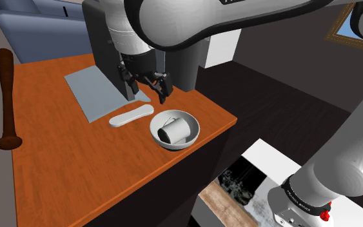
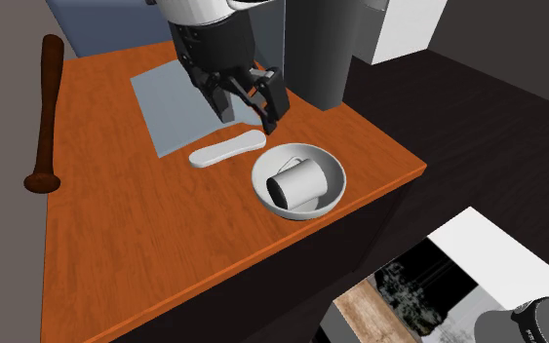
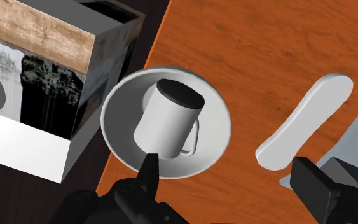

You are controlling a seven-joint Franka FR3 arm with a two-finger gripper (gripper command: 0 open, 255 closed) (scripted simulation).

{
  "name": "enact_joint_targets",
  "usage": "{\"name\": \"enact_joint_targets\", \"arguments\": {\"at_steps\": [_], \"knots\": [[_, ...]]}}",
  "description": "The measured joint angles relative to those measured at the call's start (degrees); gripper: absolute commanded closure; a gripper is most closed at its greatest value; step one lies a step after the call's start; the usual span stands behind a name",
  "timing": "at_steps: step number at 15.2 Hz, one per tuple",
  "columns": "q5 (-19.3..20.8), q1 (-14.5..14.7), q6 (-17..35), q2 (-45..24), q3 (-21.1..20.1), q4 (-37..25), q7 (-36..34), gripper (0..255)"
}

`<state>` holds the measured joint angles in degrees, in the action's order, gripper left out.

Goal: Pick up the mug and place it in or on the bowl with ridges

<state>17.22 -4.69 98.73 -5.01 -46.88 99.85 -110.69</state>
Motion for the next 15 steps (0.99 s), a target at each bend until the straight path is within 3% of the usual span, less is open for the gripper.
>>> {"name": "enact_joint_targets", "arguments": {"at_steps": [6, 7, 15], "knots": [[0.1, 0.0, 0.5, -0.1, 0.0, 0.4, -0.1, 0], [0.1, 0.0, 0.5, -0.1, 0.0, 0.4, -0.1, 255], [0.1, 0.0, 0.5, -0.1, 0.0, 0.4, -0.1, 255]]}}
